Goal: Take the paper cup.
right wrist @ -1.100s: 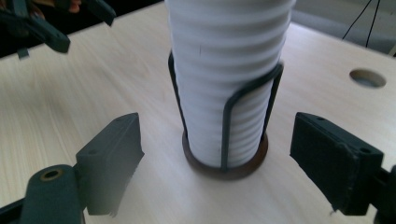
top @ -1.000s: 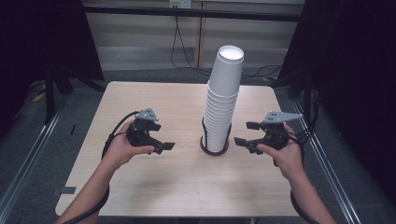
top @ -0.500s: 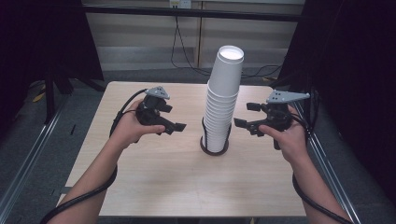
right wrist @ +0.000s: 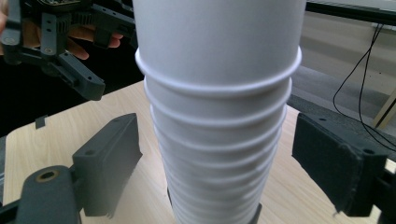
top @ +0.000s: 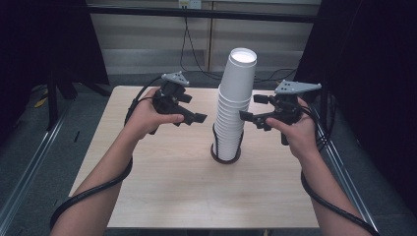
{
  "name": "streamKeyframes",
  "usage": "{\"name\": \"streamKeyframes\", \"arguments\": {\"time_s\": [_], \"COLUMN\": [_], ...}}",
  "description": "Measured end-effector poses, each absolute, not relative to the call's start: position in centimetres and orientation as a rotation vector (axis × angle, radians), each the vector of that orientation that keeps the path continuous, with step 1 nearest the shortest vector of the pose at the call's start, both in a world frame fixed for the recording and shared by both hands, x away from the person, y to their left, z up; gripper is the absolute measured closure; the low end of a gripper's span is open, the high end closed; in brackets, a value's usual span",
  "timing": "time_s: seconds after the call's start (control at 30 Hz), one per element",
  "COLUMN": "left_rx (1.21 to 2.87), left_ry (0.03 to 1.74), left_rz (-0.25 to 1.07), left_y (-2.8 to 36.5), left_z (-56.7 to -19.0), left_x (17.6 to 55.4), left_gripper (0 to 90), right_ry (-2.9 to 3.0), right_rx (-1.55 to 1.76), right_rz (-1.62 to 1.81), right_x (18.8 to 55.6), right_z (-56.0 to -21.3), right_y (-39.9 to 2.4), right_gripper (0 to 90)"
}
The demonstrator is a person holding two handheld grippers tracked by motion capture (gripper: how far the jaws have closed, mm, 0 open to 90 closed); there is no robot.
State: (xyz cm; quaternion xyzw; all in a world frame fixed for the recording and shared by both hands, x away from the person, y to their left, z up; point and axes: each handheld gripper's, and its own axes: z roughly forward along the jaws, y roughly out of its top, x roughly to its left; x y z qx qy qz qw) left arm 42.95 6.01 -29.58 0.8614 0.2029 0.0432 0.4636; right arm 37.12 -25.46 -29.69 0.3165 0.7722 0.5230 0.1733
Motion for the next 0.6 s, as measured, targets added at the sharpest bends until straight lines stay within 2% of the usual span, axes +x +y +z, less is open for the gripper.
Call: {"name": "streamKeyframes", "arguments": {"time_s": [0.6], "left_rx": [2.033], "left_ry": [0.407], "left_rz": [0.109], "left_y": [1.7], "left_z": [-25.1], "left_x": [43.9], "left_gripper": [5.7], "right_ry": [2.180], "right_rx": [0.925], "right_rz": [1.479], "right_x": [38.4], "right_z": [-29.9], "right_y": [-24.0], "right_gripper": [12.0]}}
